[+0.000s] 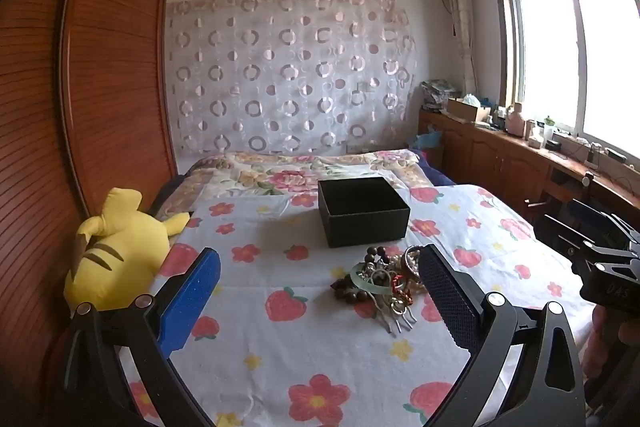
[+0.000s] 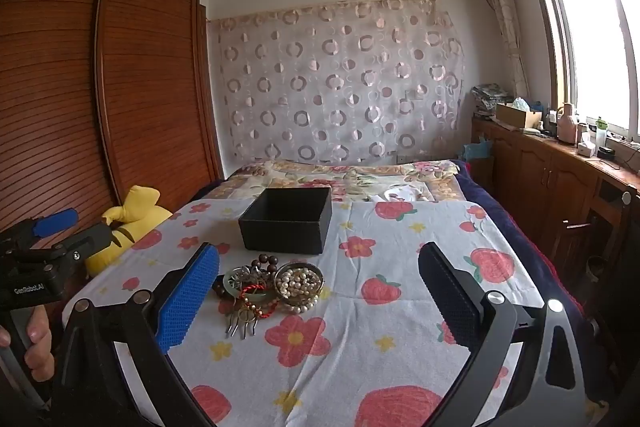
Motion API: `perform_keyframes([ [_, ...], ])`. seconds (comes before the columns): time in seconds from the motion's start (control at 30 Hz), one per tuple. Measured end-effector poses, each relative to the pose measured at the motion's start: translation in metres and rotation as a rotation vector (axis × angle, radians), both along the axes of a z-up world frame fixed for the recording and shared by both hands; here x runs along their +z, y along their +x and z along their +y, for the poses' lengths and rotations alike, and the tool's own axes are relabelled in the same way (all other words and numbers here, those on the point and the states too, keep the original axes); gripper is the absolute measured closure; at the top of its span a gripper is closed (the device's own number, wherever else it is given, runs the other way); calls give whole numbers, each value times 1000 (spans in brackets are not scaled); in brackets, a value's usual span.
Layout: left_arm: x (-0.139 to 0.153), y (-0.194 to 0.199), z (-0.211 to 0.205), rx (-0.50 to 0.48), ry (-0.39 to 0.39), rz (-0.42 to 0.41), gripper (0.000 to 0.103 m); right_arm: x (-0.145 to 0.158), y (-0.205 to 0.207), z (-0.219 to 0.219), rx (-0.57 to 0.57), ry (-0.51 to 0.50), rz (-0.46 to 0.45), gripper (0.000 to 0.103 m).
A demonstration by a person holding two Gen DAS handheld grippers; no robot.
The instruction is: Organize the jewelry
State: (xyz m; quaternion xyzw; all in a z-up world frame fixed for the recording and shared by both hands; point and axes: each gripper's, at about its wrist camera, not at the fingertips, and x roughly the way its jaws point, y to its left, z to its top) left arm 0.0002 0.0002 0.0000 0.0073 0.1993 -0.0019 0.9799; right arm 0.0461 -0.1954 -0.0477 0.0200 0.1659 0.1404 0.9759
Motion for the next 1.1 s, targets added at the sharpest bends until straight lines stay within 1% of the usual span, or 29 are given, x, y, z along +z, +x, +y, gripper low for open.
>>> perform_keyframes([
  [0.9, 0, -1, 0, -2, 0, -5, 7, 3, -2, 0, -2, 0, -1, 2],
  [1.0, 4, 1, -1, -2, 0, -7, 7, -6, -1, 3, -3, 1, -5, 2],
  [1.1, 5, 0, -1, -3, 0, -8, 7, -4, -2, 4, -2, 2, -6, 2],
])
